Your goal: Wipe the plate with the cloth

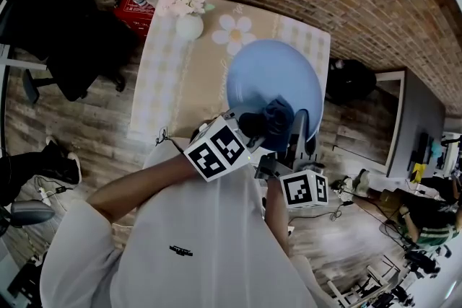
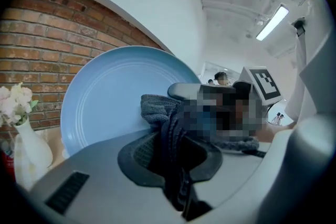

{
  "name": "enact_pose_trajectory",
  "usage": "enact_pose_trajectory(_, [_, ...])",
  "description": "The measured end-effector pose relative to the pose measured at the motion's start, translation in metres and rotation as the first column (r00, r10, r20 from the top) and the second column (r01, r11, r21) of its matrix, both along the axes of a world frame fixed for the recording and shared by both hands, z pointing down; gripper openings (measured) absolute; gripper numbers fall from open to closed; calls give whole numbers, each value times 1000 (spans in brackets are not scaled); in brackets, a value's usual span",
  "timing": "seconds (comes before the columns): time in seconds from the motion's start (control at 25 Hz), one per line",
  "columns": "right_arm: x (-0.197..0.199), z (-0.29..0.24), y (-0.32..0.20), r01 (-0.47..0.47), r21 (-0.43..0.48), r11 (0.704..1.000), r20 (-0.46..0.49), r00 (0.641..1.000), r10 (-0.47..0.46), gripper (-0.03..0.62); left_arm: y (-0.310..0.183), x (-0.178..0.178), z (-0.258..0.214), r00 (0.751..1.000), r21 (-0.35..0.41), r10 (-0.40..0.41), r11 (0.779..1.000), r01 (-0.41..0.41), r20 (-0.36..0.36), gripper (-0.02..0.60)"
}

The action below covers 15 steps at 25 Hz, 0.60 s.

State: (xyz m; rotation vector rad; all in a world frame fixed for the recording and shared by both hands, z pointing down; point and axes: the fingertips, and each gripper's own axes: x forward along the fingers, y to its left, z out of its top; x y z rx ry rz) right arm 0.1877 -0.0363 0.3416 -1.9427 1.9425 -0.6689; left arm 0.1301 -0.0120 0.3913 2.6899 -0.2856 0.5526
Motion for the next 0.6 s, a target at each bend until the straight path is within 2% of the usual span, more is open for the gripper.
enact_pose_trajectory(0.24, [-2,-1,-1,-4,9,1000,10,1000,4,60,0,7,-14,999,2,30,1000,-30,-37,61])
enact_pose_trajectory(0.6, [-4,-3,-5,25,13,1000,27,999,-26,60,-13,10,-27,998,38,41,998,-40,-43,61])
